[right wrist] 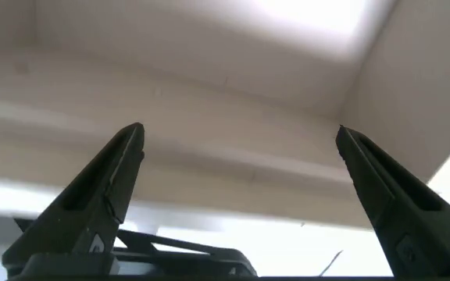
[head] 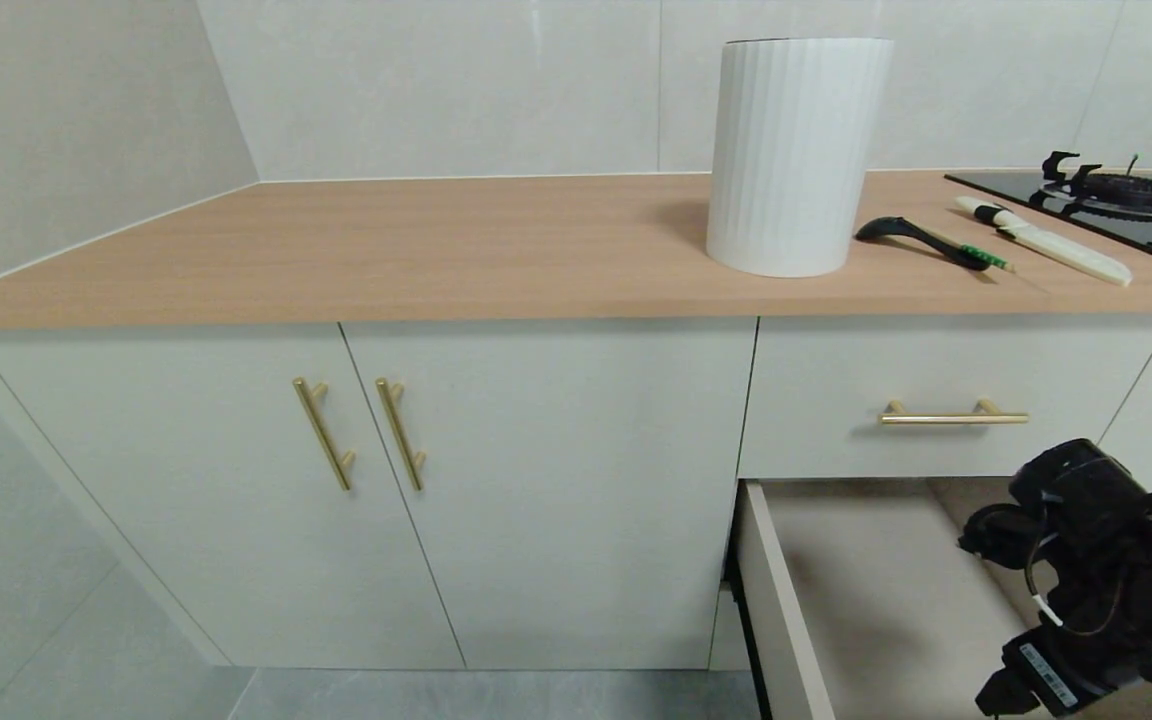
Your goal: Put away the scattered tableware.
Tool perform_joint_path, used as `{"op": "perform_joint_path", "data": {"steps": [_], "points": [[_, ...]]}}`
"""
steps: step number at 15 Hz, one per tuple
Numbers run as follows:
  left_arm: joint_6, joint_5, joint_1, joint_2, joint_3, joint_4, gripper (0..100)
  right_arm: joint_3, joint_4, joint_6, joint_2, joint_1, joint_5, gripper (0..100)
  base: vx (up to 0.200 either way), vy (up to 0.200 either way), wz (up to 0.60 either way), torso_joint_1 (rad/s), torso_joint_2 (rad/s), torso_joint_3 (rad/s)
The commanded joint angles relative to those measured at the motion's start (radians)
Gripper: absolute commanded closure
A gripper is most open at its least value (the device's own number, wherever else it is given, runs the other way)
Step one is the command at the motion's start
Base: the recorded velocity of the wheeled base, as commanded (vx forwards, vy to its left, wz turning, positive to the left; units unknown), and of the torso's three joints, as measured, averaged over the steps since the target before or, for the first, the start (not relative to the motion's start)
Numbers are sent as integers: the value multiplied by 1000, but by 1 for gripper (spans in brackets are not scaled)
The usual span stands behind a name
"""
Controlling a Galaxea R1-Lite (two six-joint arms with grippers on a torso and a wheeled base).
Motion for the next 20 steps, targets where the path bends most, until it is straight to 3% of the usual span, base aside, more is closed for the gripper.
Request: {"op": "perform_joint_path", "data": {"steps": [1,7,13,20], "points": [[0,0,0,2,0,0,0,2,29,-6,-7,7,-3,0,0,0,0,0,0,0],[0,0,0,2,0,0,0,-2,217,-19,-5,67,-50,0,0,0,0,0,0,0],[0,0,0,2,0,0,0,-21,216,-16,-48,69,-50,0,0,0,0,0,0,0],[0,0,0,2,0,0,0,-113,211,11,-380,69,-37,0,0,0,0,0,0,0]]}}
